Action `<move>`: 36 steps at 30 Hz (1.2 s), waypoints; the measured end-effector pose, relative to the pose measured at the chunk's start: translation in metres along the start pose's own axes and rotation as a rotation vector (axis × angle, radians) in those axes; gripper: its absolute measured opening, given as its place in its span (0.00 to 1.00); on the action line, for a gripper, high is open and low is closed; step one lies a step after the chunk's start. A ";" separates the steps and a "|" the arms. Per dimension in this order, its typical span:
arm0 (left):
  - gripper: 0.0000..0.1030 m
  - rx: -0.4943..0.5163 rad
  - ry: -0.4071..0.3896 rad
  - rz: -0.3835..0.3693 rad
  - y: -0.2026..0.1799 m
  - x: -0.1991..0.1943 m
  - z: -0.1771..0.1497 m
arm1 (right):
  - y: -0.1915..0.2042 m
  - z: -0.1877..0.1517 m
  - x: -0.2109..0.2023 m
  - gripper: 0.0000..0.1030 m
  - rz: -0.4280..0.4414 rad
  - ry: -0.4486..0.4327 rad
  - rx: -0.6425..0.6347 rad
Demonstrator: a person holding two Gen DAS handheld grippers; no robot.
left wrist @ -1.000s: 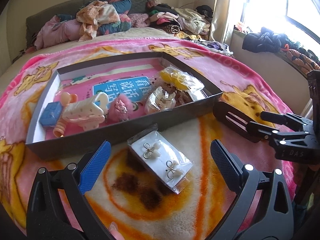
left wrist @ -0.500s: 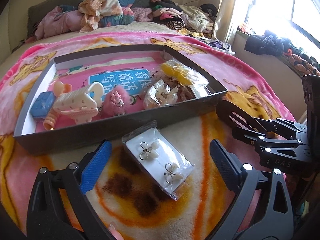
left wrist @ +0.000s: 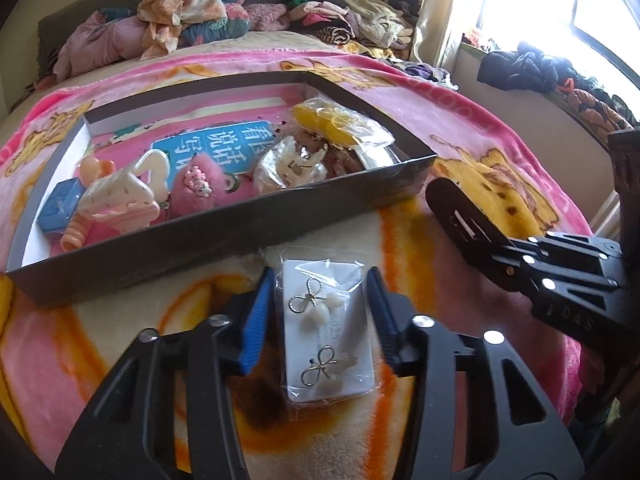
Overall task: Organize jewelry
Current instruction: 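Grasp the carded gold bow earrings with the left tool while the right tool grasps the maroon hair clip, then carry the bow earrings and maroon clip over the grey box with both tools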
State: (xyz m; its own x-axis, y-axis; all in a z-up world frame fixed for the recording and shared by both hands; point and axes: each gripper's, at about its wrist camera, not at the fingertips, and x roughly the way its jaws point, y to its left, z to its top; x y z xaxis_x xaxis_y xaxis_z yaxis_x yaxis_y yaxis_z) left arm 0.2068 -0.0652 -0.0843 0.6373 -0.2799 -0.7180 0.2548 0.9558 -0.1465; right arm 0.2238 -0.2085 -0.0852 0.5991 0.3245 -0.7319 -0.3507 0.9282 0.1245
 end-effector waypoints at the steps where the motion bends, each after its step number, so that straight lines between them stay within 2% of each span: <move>1: 0.34 -0.004 -0.001 -0.004 0.001 -0.001 0.000 | 0.002 -0.001 -0.001 0.10 0.004 -0.001 -0.002; 11: 0.31 0.000 -0.040 -0.031 0.003 -0.020 -0.001 | 0.022 -0.001 -0.024 0.10 0.047 -0.057 -0.017; 19: 0.31 -0.041 -0.098 -0.039 0.020 -0.046 0.005 | 0.045 0.012 -0.030 0.10 0.071 -0.083 -0.056; 27: 0.31 -0.099 -0.154 -0.012 0.054 -0.063 0.017 | 0.066 0.030 -0.025 0.10 0.089 -0.095 -0.089; 36: 0.31 -0.145 -0.179 0.023 0.084 -0.061 0.028 | 0.078 0.056 -0.010 0.10 0.080 -0.096 -0.119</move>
State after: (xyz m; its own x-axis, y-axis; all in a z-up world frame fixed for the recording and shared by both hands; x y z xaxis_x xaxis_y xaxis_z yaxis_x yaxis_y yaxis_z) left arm 0.2096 0.0292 -0.0338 0.7638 -0.2573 -0.5920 0.1399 0.9613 -0.2373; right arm 0.2307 -0.1291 -0.0306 0.6302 0.4175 -0.6546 -0.4795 0.8724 0.0948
